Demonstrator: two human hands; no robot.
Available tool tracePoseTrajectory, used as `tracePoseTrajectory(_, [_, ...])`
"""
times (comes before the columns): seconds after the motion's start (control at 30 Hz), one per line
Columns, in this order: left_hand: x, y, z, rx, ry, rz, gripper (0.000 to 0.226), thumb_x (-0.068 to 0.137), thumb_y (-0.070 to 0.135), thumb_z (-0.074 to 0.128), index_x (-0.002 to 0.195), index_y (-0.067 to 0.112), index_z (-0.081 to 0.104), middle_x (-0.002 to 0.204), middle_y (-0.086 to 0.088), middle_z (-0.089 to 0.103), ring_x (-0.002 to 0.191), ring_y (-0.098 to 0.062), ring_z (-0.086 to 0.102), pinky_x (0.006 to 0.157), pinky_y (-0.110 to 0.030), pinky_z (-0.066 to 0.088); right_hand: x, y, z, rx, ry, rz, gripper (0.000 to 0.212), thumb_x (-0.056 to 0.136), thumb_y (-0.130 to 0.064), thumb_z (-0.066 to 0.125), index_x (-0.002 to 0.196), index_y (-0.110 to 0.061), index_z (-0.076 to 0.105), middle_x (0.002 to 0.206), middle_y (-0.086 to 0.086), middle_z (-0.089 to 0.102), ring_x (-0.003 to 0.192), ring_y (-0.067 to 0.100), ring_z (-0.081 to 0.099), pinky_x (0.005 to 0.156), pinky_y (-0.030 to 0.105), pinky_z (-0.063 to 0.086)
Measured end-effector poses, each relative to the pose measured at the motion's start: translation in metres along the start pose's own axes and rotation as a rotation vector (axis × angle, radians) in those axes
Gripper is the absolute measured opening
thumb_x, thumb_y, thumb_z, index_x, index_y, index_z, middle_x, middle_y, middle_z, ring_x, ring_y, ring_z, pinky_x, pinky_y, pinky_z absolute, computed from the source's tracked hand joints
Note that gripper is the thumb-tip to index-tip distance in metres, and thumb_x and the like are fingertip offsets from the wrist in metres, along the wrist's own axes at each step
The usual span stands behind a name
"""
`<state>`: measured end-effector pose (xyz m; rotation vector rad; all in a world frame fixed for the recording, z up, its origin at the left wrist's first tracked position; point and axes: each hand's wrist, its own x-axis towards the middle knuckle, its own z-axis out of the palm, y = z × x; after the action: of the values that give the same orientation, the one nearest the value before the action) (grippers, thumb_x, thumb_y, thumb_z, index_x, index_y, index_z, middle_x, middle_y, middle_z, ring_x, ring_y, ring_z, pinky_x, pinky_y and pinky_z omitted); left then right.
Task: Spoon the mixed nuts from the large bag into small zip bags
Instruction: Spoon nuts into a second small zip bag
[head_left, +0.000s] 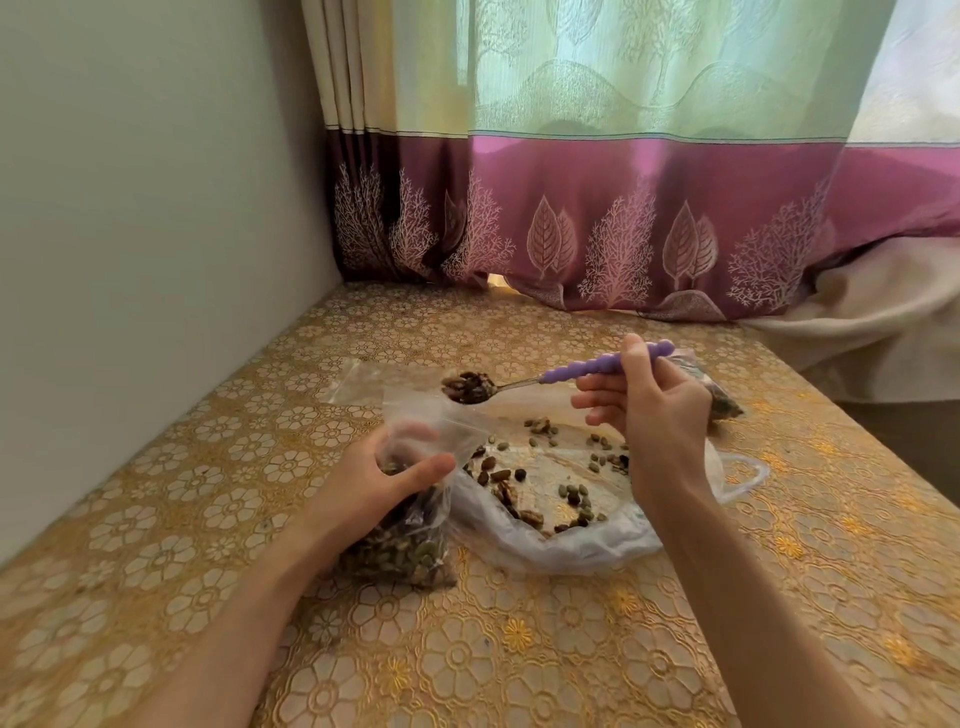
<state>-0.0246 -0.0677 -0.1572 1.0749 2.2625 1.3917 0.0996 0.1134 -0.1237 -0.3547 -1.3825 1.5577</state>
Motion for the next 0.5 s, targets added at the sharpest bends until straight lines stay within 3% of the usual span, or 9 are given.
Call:
tracePoseTrajectory(0.13, [0.001,-0.001,0.001,-0.030,-0.003,-0.008,0.098,0.025,0.098,0.045,0.103,0.039,0.053,0.079,0.026,0.066,0.074,0.024,0.055,0.061,-0.006,0.034,-0.010,0.000,0.009,-0.002,-0.119,-0.073,0.034,0.099,-0.019,0.045,0.080,0.003,0.062,0.066,0.009,0.071,0.051,0.016,0.064,0.044,0.020,0.049])
tracePoseTrajectory(0.27, [0.002,-0.004,0.003,-0.138,0.031,-0.022,0.097,0.021,0.092,0.057,0.096,0.030,0.057,0.075,0.021,0.069,0.068,0.012,0.062,0.053,-0.002,0.043,-0.015,-0.001,0.014,0.009,-0.234,-0.131,0.030,0.099,-0.015,0.044,0.079,-0.002,0.061,0.067,0.006,0.072,0.052,0.016,0.065,0.046,0.020,0.050])
tracePoseTrajectory(0.4, [0.004,-0.007,0.005,-0.187,0.056,0.010,0.088,0.033,0.082,0.065,0.102,0.029,0.058,0.085,0.032,0.066,0.077,0.010,0.063,0.062,-0.007,0.048,-0.015,0.000,0.013,0.042,-0.231,-0.117,0.027,0.099,-0.009,0.043,0.082,-0.002,0.063,0.065,0.006,0.070,0.054,0.019,0.065,0.047,0.022,0.050])
tracePoseTrajectory(0.5, [0.005,-0.008,0.005,-0.195,0.086,0.029,0.090,0.034,0.084,0.063,0.108,0.032,0.057,0.089,0.024,0.068,0.080,0.011,0.062,0.059,-0.005,0.045,-0.013,-0.001,0.010,0.108,-0.194,-0.092,0.029,0.100,-0.011,0.041,0.083,-0.003,0.063,0.067,0.006,0.071,0.056,0.018,0.064,0.048,0.023,0.050])
